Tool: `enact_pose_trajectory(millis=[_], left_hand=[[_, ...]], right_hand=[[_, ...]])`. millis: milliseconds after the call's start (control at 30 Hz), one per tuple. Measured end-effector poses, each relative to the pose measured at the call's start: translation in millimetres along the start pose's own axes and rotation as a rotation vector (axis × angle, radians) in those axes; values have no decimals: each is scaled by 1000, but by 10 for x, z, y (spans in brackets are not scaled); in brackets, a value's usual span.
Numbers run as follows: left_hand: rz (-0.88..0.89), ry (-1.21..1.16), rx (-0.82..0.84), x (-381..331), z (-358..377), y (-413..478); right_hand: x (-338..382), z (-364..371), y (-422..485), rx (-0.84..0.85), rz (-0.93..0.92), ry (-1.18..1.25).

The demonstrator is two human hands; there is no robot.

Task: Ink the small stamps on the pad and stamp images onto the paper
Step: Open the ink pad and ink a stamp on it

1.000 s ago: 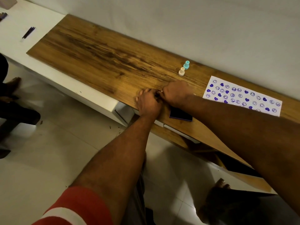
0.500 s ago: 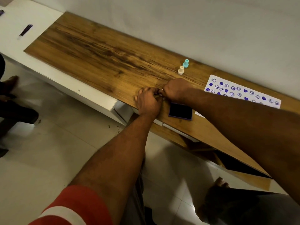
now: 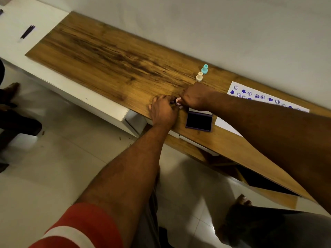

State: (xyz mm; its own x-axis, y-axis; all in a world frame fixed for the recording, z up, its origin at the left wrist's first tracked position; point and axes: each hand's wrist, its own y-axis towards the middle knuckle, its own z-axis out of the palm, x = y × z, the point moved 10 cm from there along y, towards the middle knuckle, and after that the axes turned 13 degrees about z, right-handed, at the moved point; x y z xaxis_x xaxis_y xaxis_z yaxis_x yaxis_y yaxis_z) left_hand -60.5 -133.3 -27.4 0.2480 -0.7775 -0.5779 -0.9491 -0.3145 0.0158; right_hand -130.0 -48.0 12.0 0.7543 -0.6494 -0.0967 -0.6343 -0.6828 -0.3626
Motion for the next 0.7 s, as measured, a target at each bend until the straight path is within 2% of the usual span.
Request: enact_pose_trajectory(millis=[100,267,400,500,567,700], left_hand=[[12,-6,-3,0,8,-4],[38,-56,-20,-16,-10,-16],[158,-38,-6,-159,-31,-32],[351,10,7,-418,-53,-57],[479,71,83,-581,-2,-104],[564,141,244,-666,159,-204]], right_hand=[[-91,-41,-29,-95,29,78],[-396,-55,-249,-274,209,357],[-593,55,-621,-380,330,490],[-680,185,-838,-383,415,479],[-685,238,-927,-372,421,420],[-610,340,-1006,-281,374,293]])
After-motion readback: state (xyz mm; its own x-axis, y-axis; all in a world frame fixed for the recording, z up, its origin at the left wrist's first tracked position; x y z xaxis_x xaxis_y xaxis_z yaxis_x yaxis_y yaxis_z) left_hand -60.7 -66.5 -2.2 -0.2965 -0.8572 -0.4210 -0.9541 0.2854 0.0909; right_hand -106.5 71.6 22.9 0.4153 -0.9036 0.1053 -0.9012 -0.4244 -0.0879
